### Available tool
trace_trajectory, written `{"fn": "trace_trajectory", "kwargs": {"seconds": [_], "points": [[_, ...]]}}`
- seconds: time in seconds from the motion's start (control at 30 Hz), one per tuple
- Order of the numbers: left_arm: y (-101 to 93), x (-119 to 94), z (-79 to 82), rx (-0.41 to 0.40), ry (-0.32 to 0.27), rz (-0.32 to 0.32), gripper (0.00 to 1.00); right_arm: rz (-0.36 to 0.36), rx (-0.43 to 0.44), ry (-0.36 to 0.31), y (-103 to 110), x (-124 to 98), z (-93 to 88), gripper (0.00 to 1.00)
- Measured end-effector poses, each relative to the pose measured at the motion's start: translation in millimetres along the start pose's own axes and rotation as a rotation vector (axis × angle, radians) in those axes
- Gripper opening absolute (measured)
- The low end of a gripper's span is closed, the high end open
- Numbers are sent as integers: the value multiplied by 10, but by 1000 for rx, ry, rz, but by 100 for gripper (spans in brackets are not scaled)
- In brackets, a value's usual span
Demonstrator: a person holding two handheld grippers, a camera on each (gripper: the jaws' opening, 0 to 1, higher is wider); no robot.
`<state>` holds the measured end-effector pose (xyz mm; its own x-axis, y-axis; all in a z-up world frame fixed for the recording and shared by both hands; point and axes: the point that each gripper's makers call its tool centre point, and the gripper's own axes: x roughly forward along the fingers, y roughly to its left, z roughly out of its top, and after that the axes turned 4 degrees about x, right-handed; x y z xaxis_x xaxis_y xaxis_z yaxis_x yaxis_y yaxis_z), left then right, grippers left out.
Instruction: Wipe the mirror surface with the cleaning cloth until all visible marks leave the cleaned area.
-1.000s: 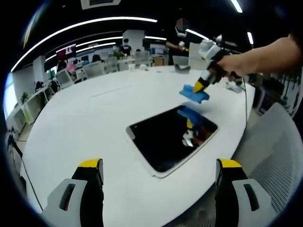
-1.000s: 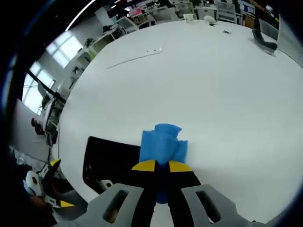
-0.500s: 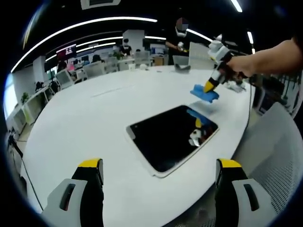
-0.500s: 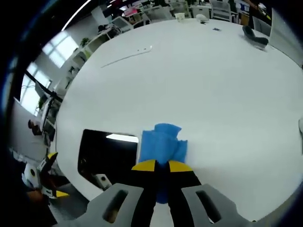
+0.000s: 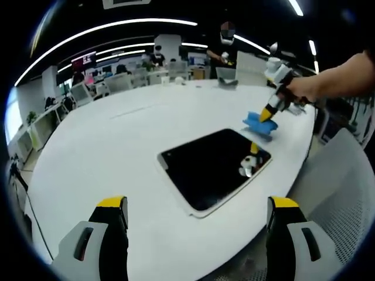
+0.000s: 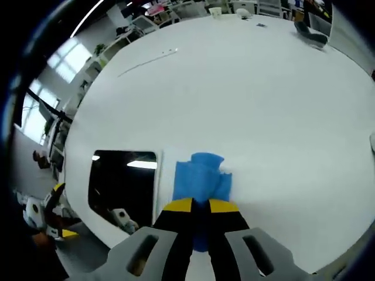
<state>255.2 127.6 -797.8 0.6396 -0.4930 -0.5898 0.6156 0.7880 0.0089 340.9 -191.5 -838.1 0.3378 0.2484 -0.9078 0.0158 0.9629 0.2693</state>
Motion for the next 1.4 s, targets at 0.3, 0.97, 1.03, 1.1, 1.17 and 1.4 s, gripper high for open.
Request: {"fn": "trace_trajectory", "kwargs": {"seconds": [0.3,0.97,1.03,1.1,1.17,1.4], "points": [[-25,4,7,12,-4,-9,99,-2,0,-1,-8,112,-17,3],[43,-2,-20,19,7,27,99,16,-135,-54,35,162,-142,15],[52,-9,-18,27,5,34,99,54,-166,-97,100,87,-104,22],[64,-20,5,29,-9,39,99,101,-200,-131,147,10,-65,28],[83,-30,16,10,-19,44,99,114,-253,-175,140,-86,-22,37],[87,-35,42,-37,-45,41,99,123,-442,-370,124,-430,41,86]]}}
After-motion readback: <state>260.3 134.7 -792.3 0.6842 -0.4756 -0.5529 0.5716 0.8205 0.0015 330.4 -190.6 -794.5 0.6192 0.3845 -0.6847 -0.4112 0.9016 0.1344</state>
